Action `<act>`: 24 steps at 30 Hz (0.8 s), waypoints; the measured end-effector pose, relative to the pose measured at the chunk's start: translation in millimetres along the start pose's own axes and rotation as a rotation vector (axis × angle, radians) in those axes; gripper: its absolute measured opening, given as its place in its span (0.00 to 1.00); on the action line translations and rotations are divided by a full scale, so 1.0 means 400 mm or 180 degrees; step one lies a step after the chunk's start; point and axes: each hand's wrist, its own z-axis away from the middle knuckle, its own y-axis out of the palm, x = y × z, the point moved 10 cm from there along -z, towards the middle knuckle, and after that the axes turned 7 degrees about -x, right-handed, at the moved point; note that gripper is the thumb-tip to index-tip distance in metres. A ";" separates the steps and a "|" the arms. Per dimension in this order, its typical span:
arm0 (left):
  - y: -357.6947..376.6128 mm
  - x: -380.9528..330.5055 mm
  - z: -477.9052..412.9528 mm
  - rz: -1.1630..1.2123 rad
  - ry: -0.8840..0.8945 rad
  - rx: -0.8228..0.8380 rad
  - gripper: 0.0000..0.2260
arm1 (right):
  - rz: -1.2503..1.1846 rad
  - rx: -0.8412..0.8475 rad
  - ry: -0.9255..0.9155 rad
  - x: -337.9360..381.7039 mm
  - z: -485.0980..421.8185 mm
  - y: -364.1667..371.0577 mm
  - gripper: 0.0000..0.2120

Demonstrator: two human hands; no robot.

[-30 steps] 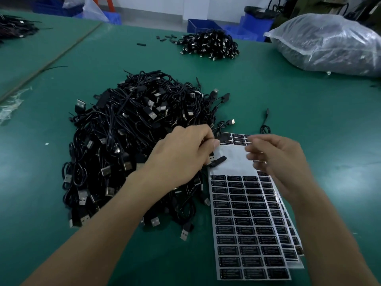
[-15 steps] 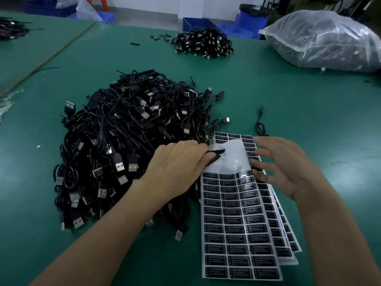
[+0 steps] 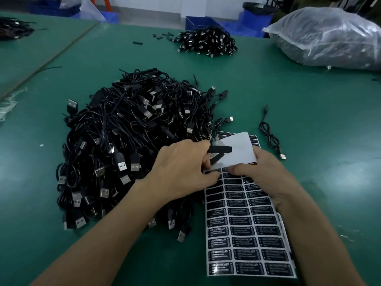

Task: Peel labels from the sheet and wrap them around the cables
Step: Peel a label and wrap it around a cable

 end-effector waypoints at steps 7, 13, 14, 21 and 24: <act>0.015 0.006 -0.001 0.0244 -0.0131 0.0192 0.22 | -0.0076 0.0013 0.0002 -0.002 0.001 0.013 0.19; 0.005 0.001 0.002 0.0524 -0.0213 0.0149 0.22 | -0.0090 -0.0121 -0.0052 -0.002 -0.002 0.015 0.19; 0.002 0.000 0.002 0.0570 -0.0236 0.0137 0.23 | -0.0110 -0.0115 -0.0062 -0.001 -0.001 0.016 0.19; -0.005 0.002 0.002 0.0681 -0.0366 0.0123 0.22 | -0.0287 -0.0002 -0.0009 0.000 0.011 0.029 0.15; 0.000 0.004 0.003 0.0675 -0.0412 0.0127 0.22 | -0.0246 0.0022 0.0000 -0.003 0.012 0.034 0.13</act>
